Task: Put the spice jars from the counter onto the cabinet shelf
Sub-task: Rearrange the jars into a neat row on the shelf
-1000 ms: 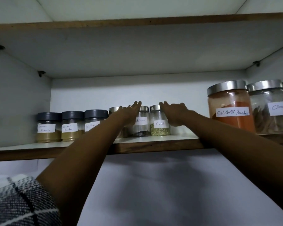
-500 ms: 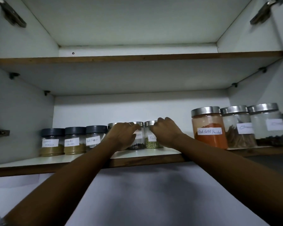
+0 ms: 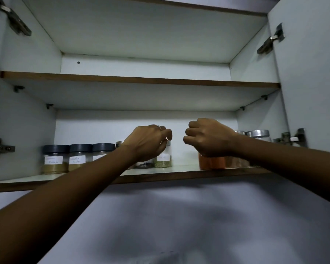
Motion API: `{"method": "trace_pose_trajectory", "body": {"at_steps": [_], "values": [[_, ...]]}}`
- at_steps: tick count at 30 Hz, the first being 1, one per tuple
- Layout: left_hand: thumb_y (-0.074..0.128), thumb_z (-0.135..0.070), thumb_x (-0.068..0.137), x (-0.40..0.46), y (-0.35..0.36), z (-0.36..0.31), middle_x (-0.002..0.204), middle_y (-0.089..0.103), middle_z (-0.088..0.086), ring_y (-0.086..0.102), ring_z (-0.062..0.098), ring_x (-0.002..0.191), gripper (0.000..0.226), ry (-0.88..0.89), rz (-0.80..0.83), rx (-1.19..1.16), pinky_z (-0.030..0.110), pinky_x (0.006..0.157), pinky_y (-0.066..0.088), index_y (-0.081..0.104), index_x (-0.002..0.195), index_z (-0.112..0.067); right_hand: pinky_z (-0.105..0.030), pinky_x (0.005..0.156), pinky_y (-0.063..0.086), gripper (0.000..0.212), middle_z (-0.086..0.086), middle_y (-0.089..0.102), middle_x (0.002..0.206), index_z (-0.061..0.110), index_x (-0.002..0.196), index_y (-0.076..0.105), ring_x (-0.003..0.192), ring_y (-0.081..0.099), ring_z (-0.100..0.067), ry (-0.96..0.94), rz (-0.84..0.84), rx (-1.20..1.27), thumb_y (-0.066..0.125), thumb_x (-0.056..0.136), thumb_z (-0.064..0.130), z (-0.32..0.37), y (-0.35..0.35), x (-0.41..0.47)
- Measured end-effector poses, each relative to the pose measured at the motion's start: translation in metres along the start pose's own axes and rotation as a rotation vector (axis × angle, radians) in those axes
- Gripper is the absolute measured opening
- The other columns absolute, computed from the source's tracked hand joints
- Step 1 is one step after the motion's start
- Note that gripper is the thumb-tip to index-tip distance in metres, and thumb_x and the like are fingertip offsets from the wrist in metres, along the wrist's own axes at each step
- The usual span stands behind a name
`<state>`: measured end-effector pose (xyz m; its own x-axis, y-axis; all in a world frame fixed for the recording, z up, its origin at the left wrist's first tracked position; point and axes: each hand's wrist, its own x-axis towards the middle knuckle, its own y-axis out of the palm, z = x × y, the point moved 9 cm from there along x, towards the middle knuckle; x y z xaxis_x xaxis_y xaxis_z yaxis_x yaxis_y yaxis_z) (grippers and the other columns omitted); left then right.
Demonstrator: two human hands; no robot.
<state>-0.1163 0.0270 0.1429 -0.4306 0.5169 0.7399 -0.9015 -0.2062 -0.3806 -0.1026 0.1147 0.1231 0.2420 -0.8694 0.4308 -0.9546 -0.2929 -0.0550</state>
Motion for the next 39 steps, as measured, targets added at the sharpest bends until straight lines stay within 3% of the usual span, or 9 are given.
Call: {"method": "trace_pose_trajectory", "body": {"at_steps": [4,9,16,20,26,29,39], "values": [[0.038,-0.028,0.096,0.021,-0.017,-0.029,0.125,0.058,-0.003,0.057,0.021,0.108,0.03,0.009,-0.004,-0.04,0.034,0.075,0.048,0.05,0.124,-0.024,-0.028,0.051,0.04,0.005,-0.007,0.059,0.068,0.009,0.074,0.062,0.06,0.053,-0.021,-0.013,0.063,-0.053,0.065,0.07,0.01,-0.021,-0.016,-0.028],[0.04,-0.029,0.097,0.052,-0.019,-0.061,0.138,0.049,-0.001,0.051,0.02,0.119,0.038,0.008,0.044,-0.093,0.036,0.084,0.046,0.043,0.134,-0.023,-0.033,0.058,0.045,0.022,-0.012,0.062,0.085,0.007,0.089,0.061,0.07,0.056,-0.024,0.268,0.136,-0.003,0.067,0.07,0.016,-0.065,-0.008,-0.07],[0.043,-0.022,0.098,0.096,0.014,-0.106,0.152,0.034,0.007,0.04,0.024,0.134,0.053,-0.105,0.233,-0.196,0.035,0.103,0.038,0.026,0.147,-0.016,-0.038,0.096,0.038,0.042,-0.008,0.053,0.125,0.011,0.125,0.052,0.113,0.049,-0.024,0.636,0.247,0.252,0.054,0.083,0.011,-0.117,0.036,-0.146],[0.043,-0.014,0.097,0.105,0.034,-0.11,0.155,0.027,0.011,0.032,0.027,0.139,0.058,-0.196,0.327,-0.196,0.034,0.111,0.028,0.018,0.15,-0.011,-0.041,0.102,0.031,0.055,-0.009,0.045,0.139,0.013,0.138,0.04,0.127,0.042,-0.026,0.71,0.404,0.388,0.057,0.085,0.013,-0.119,0.062,-0.174],[0.04,-0.014,0.099,0.11,0.051,-0.096,0.149,0.037,0.014,0.037,0.03,0.136,0.053,-0.313,0.376,-0.198,0.039,0.11,0.033,0.021,0.149,-0.012,-0.037,0.097,0.031,0.044,-0.006,0.057,0.125,0.013,0.124,0.048,0.115,0.049,-0.026,0.717,0.428,0.551,0.053,0.081,0.006,-0.111,0.085,-0.182],[0.043,-0.012,0.099,0.109,0.057,-0.096,0.142,0.047,0.012,0.045,0.028,0.129,0.049,-0.306,0.379,-0.175,0.037,0.104,0.037,0.03,0.145,-0.014,-0.037,0.101,0.029,0.043,-0.006,0.057,0.125,0.014,0.125,0.048,0.114,0.05,-0.025,0.745,0.392,0.575,0.055,0.083,0.007,-0.112,0.092,-0.182],[0.046,-0.001,0.094,0.112,0.067,-0.074,0.12,0.066,0.008,0.059,0.026,0.11,0.038,-0.288,0.274,-0.145,0.041,0.092,0.05,0.056,0.128,-0.014,-0.035,0.088,0.037,0.039,-0.01,0.056,0.121,0.008,0.116,0.051,0.109,0.052,-0.029,0.711,0.398,0.571,0.054,0.078,0.0,-0.103,0.106,-0.16]]}}
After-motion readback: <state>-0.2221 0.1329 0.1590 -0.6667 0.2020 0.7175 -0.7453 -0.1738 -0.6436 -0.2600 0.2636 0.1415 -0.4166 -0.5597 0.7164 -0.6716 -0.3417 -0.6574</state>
